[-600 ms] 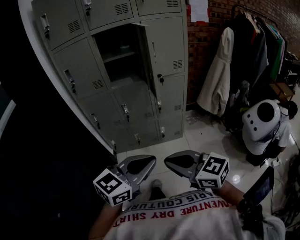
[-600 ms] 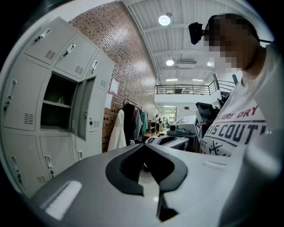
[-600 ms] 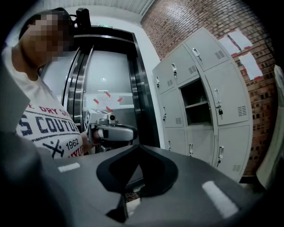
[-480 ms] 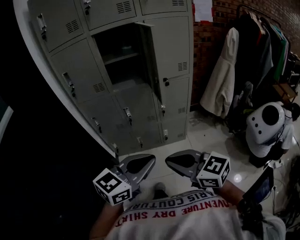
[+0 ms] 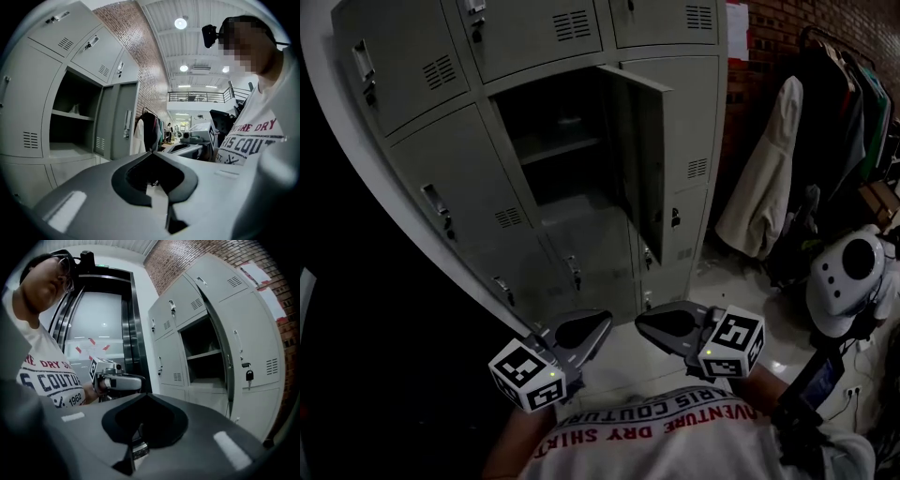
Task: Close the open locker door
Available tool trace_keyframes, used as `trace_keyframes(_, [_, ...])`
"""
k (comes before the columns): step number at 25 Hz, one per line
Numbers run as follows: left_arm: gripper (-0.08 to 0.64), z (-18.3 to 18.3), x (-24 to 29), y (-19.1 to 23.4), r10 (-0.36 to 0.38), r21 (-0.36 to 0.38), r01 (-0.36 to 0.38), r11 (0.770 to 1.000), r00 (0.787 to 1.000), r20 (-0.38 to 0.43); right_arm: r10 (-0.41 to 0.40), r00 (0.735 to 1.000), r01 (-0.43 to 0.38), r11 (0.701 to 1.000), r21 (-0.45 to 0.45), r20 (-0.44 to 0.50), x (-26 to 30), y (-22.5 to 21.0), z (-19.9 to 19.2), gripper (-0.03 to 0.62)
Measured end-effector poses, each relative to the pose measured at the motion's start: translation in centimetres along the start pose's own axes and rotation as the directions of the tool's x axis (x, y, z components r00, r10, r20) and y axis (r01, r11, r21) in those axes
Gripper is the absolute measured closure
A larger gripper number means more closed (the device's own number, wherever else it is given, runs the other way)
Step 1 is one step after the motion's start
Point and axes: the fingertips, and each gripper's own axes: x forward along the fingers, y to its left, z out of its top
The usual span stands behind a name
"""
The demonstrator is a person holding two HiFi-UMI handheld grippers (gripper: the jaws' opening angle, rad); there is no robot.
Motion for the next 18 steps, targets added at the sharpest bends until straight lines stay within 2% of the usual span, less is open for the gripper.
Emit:
trace_keyframes(4, [0.555,0.1,-0.1,2.1,-0.002,-0.008,0.002,1.000,1.000,0.005,-0.025,1.000,0.025,1.000,0.001,-0.013,1.1,-1.3,-0.2,0.594])
trace_keyframes(10, [0.555,-0.1,0.4,3.5,-0.022,-0.020,0.023,1.000,1.000,0.009,-0.153,0.988,0.153,0.988,0.007,0.007,-1.0,-5.5,0.3,0.594])
trace_keyframes(12, [0.555,0.0,0.5,4.0,-0.026,-0.016,0.026,1.000,1.000,0.004,-0.238,0.971,0.237,0.970,-0.055,-0.005,-2.3,-7.6,1.0,0.594])
trace_keyframes(14, [0.555,0.0,0.7,4.5,-0.032,-0.015,0.032,0.999,0.999,-0.002,-0.327,0.945,0.323,0.938,-0.122,-0.010,-3.9,-9.9,1.9,0.594])
trace_keyframes(18, [0.555,0.2,1.3,5.7,-0.041,-0.016,0.041,0.999,0.999,0.000,-0.426,0.903,0.428,0.892,-0.146,0.047,-6.1,-14.5,5.1,0.594])
